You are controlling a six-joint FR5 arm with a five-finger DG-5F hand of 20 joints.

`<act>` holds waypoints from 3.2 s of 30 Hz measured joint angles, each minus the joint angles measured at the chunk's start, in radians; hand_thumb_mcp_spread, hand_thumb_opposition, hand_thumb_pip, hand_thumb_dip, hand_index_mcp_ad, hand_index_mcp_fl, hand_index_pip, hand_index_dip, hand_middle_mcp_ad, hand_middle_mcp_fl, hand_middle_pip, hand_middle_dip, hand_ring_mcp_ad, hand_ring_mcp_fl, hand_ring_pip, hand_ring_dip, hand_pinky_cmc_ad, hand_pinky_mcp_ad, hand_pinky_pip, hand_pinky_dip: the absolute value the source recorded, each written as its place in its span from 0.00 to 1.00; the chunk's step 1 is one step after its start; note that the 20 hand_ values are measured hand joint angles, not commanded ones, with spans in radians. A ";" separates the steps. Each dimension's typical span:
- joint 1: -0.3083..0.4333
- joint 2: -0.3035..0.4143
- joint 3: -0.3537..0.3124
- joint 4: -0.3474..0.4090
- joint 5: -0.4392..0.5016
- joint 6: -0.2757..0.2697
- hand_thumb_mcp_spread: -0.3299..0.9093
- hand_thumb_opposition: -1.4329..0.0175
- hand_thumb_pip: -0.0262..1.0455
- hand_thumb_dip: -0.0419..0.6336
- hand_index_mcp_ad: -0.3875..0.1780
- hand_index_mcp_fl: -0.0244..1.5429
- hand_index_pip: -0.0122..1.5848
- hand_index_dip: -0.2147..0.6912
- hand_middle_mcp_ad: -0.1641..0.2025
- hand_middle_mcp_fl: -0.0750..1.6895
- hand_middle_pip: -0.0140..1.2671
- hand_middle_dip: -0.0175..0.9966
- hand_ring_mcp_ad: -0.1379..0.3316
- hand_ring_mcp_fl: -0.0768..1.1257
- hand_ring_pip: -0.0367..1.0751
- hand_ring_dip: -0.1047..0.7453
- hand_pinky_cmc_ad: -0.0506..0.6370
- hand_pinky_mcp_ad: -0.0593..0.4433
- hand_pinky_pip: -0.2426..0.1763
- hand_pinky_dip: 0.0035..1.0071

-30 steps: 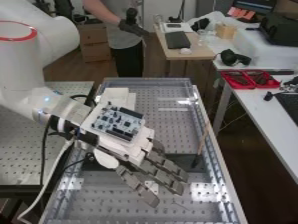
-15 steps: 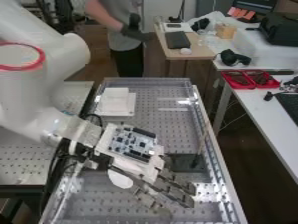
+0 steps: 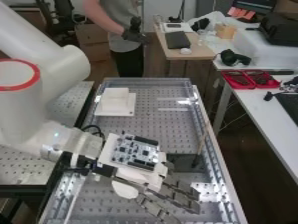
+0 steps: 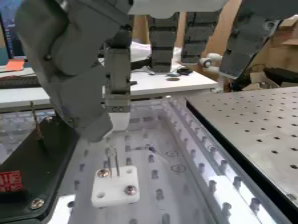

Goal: Grab the paper clip and place it in the clear container

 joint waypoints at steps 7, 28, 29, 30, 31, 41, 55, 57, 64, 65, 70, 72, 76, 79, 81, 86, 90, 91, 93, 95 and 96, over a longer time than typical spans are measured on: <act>-0.012 -0.015 0.019 -0.006 -0.042 -0.031 0.61 0.42 0.65 0.44 0.31 0.21 0.88 0.33 0.65 0.11 0.10 0.20 0.54 0.07 0.12 0.25 0.61 0.71 0.47 0.27; -0.023 -0.050 0.034 0.019 -0.102 -0.053 0.62 0.42 0.65 0.44 0.28 0.25 0.89 0.33 0.65 0.12 0.11 0.22 0.54 0.07 0.12 0.25 0.60 0.71 0.54 0.25; -0.024 -0.050 0.035 0.020 -0.103 -0.055 0.62 0.41 0.64 0.44 0.28 0.26 0.89 0.33 0.65 0.12 0.11 0.22 0.54 0.07 0.12 0.25 0.60 0.71 0.55 0.25; -0.026 -0.051 0.035 0.021 -0.104 -0.058 0.62 0.41 0.64 0.44 0.28 0.27 0.90 0.33 0.64 0.12 0.11 0.22 0.54 0.07 0.12 0.25 0.60 0.71 0.55 0.23; -0.027 -0.052 0.035 0.021 -0.105 -0.059 0.63 0.41 0.63 0.44 0.28 0.27 0.91 0.33 0.64 0.12 0.11 0.22 0.54 0.07 0.12 0.25 0.60 0.71 0.55 0.23; -0.037 -0.060 0.042 0.018 -0.116 -0.070 0.65 0.40 0.63 0.44 0.26 0.27 0.92 0.33 0.65 0.14 0.11 0.22 0.54 0.07 0.12 0.25 0.59 0.70 0.55 0.24; -0.039 -0.071 0.051 0.013 -0.125 -0.063 0.65 0.40 0.63 0.44 0.26 0.27 0.91 0.33 0.65 0.14 0.11 0.22 0.54 0.07 0.12 0.25 0.58 0.70 0.55 0.24; -0.039 -0.071 0.050 0.012 -0.126 -0.064 0.65 0.40 0.63 0.44 0.26 0.27 0.91 0.32 0.65 0.14 0.11 0.22 0.54 0.07 0.12 0.25 0.58 0.70 0.55 0.24; -0.040 -0.072 0.045 0.014 -0.126 -0.060 0.64 0.40 0.64 0.44 0.26 0.26 0.90 0.31 0.65 0.14 0.11 0.23 0.54 0.07 0.12 0.26 0.58 0.71 0.55 0.24; -0.040 -0.071 0.045 0.015 -0.127 -0.059 0.64 0.40 0.64 0.44 0.26 0.26 0.90 0.31 0.65 0.14 0.11 0.23 0.54 0.07 0.12 0.26 0.58 0.71 0.55 0.24; -0.041 -0.068 0.045 0.015 -0.129 -0.055 0.63 0.41 0.68 0.45 0.26 0.24 0.90 0.31 0.65 0.14 0.10 0.23 0.54 0.07 0.12 0.26 0.58 0.71 0.55 0.24; -0.042 -0.067 0.044 0.017 -0.129 -0.054 0.63 0.41 0.68 0.46 0.26 0.24 0.90 0.29 0.65 0.14 0.10 0.23 0.54 0.07 0.12 0.26 0.58 0.70 0.55 0.24; -0.042 -0.065 0.044 0.018 -0.129 -0.055 0.62 0.41 0.69 0.46 0.26 0.23 0.90 0.29 0.65 0.14 0.10 0.23 0.54 0.07 0.12 0.26 0.58 0.70 0.55 0.26; -0.042 -0.065 0.042 0.018 -0.129 -0.057 0.62 0.41 0.69 0.46 0.26 0.23 0.89 0.27 0.65 0.14 0.10 0.23 0.54 0.07 0.12 0.26 0.58 0.71 0.55 0.27; -0.042 -0.065 0.039 0.019 -0.128 -0.059 0.62 0.41 0.69 0.46 0.26 0.23 0.89 0.27 0.65 0.14 0.10 0.23 0.54 0.07 0.12 0.26 0.58 0.70 0.55 0.27; -0.042 -0.062 0.026 0.042 -0.125 -0.050 0.62 0.41 0.69 0.46 0.26 0.23 0.89 0.27 0.65 0.14 0.10 0.23 0.54 0.07 0.12 0.26 0.58 0.71 0.55 0.27; -0.044 -0.062 0.020 0.054 -0.125 -0.042 0.62 0.41 0.69 0.46 0.26 0.24 0.89 0.27 0.65 0.14 0.10 0.23 0.54 0.07 0.12 0.26 0.58 0.70 0.55 0.27; -0.045 -0.062 0.020 0.055 -0.126 -0.041 0.62 0.41 0.69 0.46 0.26 0.24 0.89 0.27 0.65 0.14 0.10 0.23 0.54 0.07 0.12 0.26 0.58 0.71 0.55 0.27; -0.045 -0.064 0.019 0.058 -0.128 -0.042 0.62 0.41 0.69 0.46 0.26 0.24 0.89 0.27 0.65 0.14 0.10 0.23 0.54 0.07 0.12 0.26 0.58 0.71 0.55 0.27; -0.046 -0.066 0.018 0.060 -0.130 -0.043 0.62 0.41 0.69 0.46 0.26 0.25 0.89 0.27 0.65 0.14 0.10 0.23 0.54 0.07 0.12 0.26 0.58 0.71 0.55 0.27; -0.046 -0.066 0.018 0.063 -0.132 -0.044 0.62 0.41 0.69 0.46 0.26 0.24 0.89 0.27 0.65 0.14 0.10 0.23 0.54 0.07 0.12 0.26 0.58 0.70 0.55 0.27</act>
